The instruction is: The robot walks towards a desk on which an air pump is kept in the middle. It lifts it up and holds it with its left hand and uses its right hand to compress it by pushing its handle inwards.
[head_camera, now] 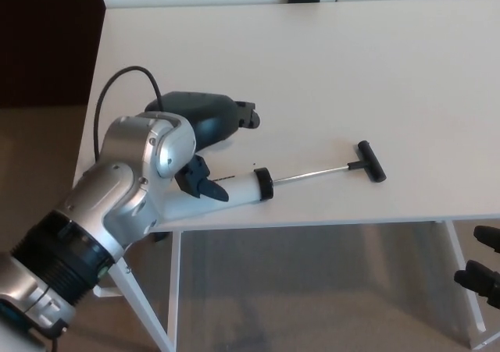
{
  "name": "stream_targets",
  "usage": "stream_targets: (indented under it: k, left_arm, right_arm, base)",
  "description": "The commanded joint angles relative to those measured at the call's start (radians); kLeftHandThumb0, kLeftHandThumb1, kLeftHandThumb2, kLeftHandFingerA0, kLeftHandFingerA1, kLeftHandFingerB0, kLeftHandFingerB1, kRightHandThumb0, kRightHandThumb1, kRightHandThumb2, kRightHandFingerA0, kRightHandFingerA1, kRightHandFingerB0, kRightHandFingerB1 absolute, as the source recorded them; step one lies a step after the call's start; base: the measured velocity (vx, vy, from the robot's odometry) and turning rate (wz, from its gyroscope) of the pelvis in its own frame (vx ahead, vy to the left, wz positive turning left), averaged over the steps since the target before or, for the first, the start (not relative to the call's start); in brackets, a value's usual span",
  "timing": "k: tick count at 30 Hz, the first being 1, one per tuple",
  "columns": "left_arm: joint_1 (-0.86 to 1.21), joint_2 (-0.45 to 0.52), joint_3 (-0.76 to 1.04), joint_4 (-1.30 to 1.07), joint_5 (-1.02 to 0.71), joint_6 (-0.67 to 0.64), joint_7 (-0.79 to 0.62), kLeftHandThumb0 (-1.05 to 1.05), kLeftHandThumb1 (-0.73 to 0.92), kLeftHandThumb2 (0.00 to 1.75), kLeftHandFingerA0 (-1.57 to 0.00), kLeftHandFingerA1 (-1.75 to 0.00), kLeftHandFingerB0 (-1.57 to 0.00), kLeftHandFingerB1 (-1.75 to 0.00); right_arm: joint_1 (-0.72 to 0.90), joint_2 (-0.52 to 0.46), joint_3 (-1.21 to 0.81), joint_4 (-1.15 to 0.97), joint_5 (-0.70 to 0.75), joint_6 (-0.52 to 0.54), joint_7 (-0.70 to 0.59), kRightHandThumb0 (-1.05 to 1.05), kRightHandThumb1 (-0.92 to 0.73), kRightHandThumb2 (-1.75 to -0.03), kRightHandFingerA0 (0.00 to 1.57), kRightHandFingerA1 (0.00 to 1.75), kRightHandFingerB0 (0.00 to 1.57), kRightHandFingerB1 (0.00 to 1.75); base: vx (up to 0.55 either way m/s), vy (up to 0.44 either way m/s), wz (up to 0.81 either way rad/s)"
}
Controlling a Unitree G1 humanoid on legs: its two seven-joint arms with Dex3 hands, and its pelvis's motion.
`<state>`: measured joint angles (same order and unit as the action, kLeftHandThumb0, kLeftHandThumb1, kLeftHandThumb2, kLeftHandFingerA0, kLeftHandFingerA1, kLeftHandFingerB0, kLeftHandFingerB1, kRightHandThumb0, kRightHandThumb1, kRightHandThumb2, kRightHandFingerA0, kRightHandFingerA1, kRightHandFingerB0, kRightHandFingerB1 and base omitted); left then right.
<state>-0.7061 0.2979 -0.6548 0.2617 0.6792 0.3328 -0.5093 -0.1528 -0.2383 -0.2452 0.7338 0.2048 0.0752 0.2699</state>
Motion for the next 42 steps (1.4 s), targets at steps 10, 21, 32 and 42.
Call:
stream_targets:
  k: [10, 21, 32, 42]
  left_arm:
    - [0.055, -0.016, -0.013, 0.037, 0.038, 0.027, -0.013, -0.48, 0.37, 0.64, -0.29, -0.49, -0.16, -0.35]
    - [0.073, -0.028, -0.025, 0.069, 0.062, 0.034, -0.003, -0.27, 0.3, 0.85, -0.04, -0.51, -0.01, -0.47]
    - [0.081, -0.028, -0.024, 0.138, 0.086, -0.021, 0.097, -0.2, 0.58, 0.57, -0.71, -1.04, -0.28, -0.3]
    - [0.072, -0.015, -0.077, 0.265, 0.183, -0.186, 0.41, -0.26, 0.71, 0.63, -0.75, -1.39, -0.75, -0.49]
  right_arm:
    - [0.007, -0.006, -0.006, -0.015, 0.0, 0.005, -0.005, -0.19, -0.57, -0.56, 0.7, 0.55, 0.47, 0.43]
    - [-0.001, -0.008, -0.008, -0.013, 0.002, 0.005, -0.004, -0.22, -0.57, -0.56, 0.72, 0.54, 0.5, 0.43]
    - [-0.007, -0.007, -0.013, -0.027, 0.009, 0.016, -0.007, -0.21, -0.56, -0.56, 0.75, 0.55, 0.51, 0.44]
    - [-0.021, -0.005, -0.012, -0.034, 0.007, 0.03, -0.018, -0.24, -0.55, -0.56, 0.75, 0.54, 0.52, 0.43]
  base:
    - [0.0, 0.0, 0.0]
    - [0.0, 0.0, 0.0]
    - [0.0, 0.0, 0.0]
    - [0.0, 0.0, 0.0]
